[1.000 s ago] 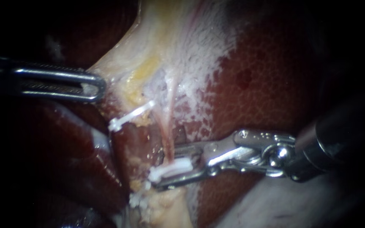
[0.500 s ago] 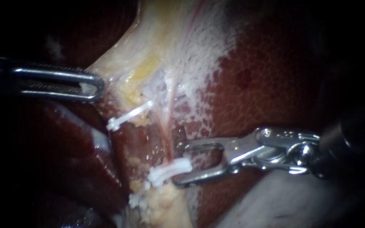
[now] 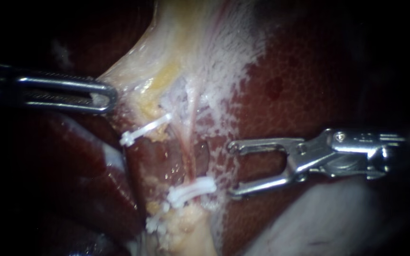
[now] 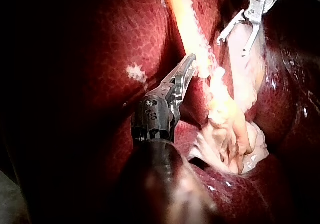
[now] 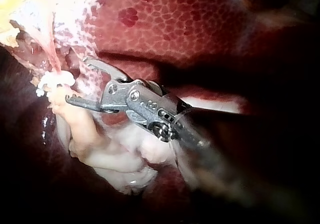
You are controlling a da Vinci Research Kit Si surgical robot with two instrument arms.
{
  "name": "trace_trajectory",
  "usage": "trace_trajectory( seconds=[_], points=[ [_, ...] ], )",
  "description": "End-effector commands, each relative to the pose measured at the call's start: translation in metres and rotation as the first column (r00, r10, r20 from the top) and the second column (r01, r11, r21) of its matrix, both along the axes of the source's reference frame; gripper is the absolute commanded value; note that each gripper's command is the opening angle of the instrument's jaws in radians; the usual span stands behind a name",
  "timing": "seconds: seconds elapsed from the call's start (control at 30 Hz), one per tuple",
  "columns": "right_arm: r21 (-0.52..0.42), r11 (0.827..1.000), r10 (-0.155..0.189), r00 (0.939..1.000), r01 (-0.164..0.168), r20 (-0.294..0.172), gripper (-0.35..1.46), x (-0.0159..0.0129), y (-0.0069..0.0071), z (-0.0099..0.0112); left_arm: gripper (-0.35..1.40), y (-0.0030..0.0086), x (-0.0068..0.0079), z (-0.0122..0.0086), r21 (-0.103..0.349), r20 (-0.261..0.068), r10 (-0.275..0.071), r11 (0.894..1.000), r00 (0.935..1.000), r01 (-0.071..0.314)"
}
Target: Going back second clip right tube
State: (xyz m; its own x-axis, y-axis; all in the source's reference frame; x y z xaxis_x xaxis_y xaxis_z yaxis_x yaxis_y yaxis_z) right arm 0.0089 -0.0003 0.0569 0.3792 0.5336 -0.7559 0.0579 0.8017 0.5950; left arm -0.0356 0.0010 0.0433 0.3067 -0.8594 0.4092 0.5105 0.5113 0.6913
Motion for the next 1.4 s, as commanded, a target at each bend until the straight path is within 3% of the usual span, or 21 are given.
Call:
trace_trajectory(
  seconds=[0.03, 0.3, 0.53, 0.67, 0.83, 0.9, 1.1, 1.4],
  points=[
    [-0.007, 1.000, -0.001, 1.0000, 0.001, -0.002, 0.60, -0.0001, 0.0001, -0.0002, -0.35, 0.0000, 0.0000, 0.0000, 0.000, 0.000, 0.000, 1.000, 1.0000, 0.000],
    [-0.059, 0.998, -0.010, 0.9998, 0.009, -0.016, 0.60, -0.0011, 0.0013, -0.0019, -0.35, 0.0001, 0.0001, 0.0002, 0.000, 0.000, 0.000, 1.000, 1.0000, 0.000],
    [-0.063, 0.998, -0.009, 0.9998, 0.008, -0.016, 0.60, -0.0014, 0.0013, -0.0023, -0.35, 0.0003, 0.0002, 0.0010, -0.001, 0.000, 0.001, 1.000, 1.0000, -0.001],
    [-0.063, 0.998, -0.009, 0.9998, 0.008, -0.017, 0.60, -0.0015, 0.0012, -0.0022, -0.35, 0.0005, 0.0004, 0.0025, -0.005, 0.002, 0.000, 1.000, 1.0000, 0.000],
    [-0.064, 0.998, -0.010, 0.9998, 0.009, -0.017, 0.60, -0.0017, 0.0012, -0.0022, -0.35, 0.0002, 0.0004, 0.0060, 0.000, -0.022, 0.008, 1.000, 0.9997, -0.008],
    [-0.064, 0.998, -0.010, 0.9998, 0.009, -0.017, 0.60, -0.0017, 0.0012, -0.0022, -0.35, -0.0001, 0.0001, 0.0075, 0.006, -0.038, 0.006, 1.000, 0.9993, -0.006],
    [-0.064, 0.998, -0.010, 0.9998, 0.009, -0.017, 0.60, -0.0018, 0.0011, -0.0022, -0.35, -0.0014, -0.0020, 0.0100, 0.024, -0.043, 0.035, 0.999, 0.9985, -0.034],
    [-0.064, 0.998, -0.010, 0.9998, 0.009, -0.017, 0.60, -0.0019, 0.0011, -0.0022, -0.35, -0.0022, -0.0038, 0.0109, 0.031, -0.042, 0.051, 0.998, 0.9978, -0.050]
  ],
)
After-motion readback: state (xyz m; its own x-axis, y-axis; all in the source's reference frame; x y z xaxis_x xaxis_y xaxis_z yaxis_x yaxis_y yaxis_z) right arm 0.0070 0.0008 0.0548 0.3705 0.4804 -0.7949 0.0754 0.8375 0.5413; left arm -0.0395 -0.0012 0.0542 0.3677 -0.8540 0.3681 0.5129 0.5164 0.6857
